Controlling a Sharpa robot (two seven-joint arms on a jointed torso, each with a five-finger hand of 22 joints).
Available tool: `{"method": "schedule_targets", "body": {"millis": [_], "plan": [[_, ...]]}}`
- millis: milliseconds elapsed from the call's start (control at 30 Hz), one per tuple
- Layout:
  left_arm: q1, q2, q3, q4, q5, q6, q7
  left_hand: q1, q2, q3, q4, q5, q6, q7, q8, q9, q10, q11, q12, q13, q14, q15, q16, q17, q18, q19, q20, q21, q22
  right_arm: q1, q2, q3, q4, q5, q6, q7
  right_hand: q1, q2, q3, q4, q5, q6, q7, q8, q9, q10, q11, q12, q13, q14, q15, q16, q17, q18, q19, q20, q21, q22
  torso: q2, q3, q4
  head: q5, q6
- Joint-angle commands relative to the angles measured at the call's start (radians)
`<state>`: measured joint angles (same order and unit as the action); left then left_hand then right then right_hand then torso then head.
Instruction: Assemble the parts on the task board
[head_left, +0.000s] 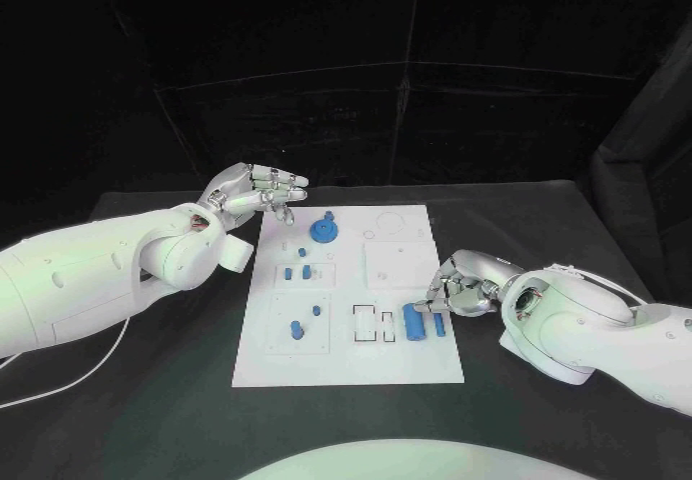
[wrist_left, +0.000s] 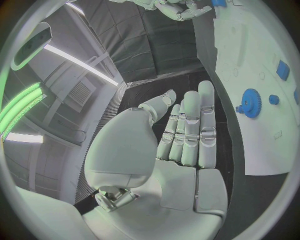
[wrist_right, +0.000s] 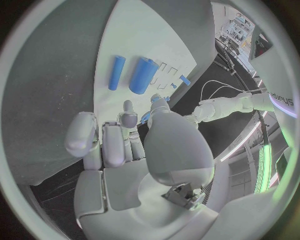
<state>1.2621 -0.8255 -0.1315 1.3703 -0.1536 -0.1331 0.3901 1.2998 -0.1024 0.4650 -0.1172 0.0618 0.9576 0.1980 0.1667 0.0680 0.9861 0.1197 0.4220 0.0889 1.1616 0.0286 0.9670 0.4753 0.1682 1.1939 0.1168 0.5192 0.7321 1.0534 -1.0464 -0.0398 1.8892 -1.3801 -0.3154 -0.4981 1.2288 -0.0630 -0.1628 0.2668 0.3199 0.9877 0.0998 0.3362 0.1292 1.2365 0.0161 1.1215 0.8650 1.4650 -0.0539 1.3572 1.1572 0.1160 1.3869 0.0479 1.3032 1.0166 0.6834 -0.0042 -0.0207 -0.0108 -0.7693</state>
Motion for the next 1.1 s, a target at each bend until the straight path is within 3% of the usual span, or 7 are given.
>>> {"method": "schedule_targets", "body": {"millis": [33,333,567,833,1100], "plan": [[0.001,-0.001,0.0,0.001,0.002,0.009,0.01,0.0,0.013,-0.007,0.0,0.0,-0.007,0.0,0.004,0.0,-0.006,0.0,0.007,-0.001,-0.008,0.0,0.007,-0.001,0.014,0.002,0.007,-0.005,-0.001,-0.003,0.01,0.0,-0.003,-0.057,0.065,-0.053,-0.007,-0.001,-0.009,0.008,-0.007,-0.009,-0.003,0.009,0.004,0.003,0.0,0.003,0.004,0.042,-0.005,0.005,0.003,-0.018,0.007,-0.001,0.005,0.003,0.003,-0.0001,0.0006,-0.005,-0.003],[0.0,-0.001,0.0,0.001,0.002,0.01,0.01,0.003,0.016,-0.006,-0.002,0.0,-0.008,0.0,0.005,0.0,-0.007,0.0,0.009,-0.002,-0.009,0.0,0.007,-0.002,0.014,0.002,0.006,-0.006,-0.001,-0.007,0.045,-0.001,-0.02,-0.092,0.113,-0.087,-0.009,-0.002,-0.02,0.019,-0.021,-0.016,-0.003,0.022,0.01,-0.002,0.001,0.006,0.014,0.042,-0.005,0.008,0.007,-0.019,0.007,-0.001,0.007,0.009,0.002,-0.0007,-0.0019,-0.008,-0.004],[0.0,-0.002,0.0,0.001,0.002,0.009,0.009,0.004,0.018,-0.005,-0.002,0.0,-0.008,0.0,0.006,0.0,-0.007,0.0,0.01,-0.002,-0.009,0.0,0.008,-0.002,0.014,0.002,0.006,-0.006,-0.002,-0.021,0.068,-0.001,-0.031,-0.109,0.139,-0.098,-0.009,-0.002,-0.023,0.02,-0.028,-0.018,-0.003,0.027,0.012,-0.003,0.0,0.007,0.019,0.042,-0.004,0.008,0.007,-0.019,0.008,-0.001,0.009,0.012,0.001,-0.001,0.0021,-0.008,-0.007],[0.0,-0.004,0.0,0.001,0.002,0.009,0.01,0.003,0.022,-0.004,0.0,0.001,-0.008,0.001,0.008,0.0,-0.009,0.0,0.012,-0.002,-0.01,0.0,0.008,-0.003,0.014,0.002,0.006,-0.006,-0.002,-0.028,0.084,-0.001,-0.039,-0.113,0.159,-0.102,-0.009,0.001,-0.025,0.021,-0.032,-0.018,-0.004,0.033,0.015,0.005,0.0,0.019,0.038,0.042,-0.005,0.01,0.011,-0.02,0.008,0.0,0.01,0.014,0.002,-0.0009,-0.0007,-0.004,-0.008],[0.0,-0.003,0.0,0.002,0.002,0.01,0.01,0.005,0.024,-0.002,-0.001,0.001,-0.009,0.0,0.008,0.0,-0.009,0.0,0.013,-0.002,-0.01,0.0,0.009,-0.004,0.014,0.002,0.006,-0.006,-0.003,-0.03,0.089,-0.001,-0.042,-0.114,0.137,-0.111,-0.012,0.007,-0.03,0.022,-0.03,-0.011,-0.008,0.05,0.023,0.012,-0.003,0.03,0.057,0.042,-0.007,0.01,0.011,-0.019,0.007,-0.001,0.01,0.014,0.001,-0.0016,-0.0002,-0.005,-0.009]]}}
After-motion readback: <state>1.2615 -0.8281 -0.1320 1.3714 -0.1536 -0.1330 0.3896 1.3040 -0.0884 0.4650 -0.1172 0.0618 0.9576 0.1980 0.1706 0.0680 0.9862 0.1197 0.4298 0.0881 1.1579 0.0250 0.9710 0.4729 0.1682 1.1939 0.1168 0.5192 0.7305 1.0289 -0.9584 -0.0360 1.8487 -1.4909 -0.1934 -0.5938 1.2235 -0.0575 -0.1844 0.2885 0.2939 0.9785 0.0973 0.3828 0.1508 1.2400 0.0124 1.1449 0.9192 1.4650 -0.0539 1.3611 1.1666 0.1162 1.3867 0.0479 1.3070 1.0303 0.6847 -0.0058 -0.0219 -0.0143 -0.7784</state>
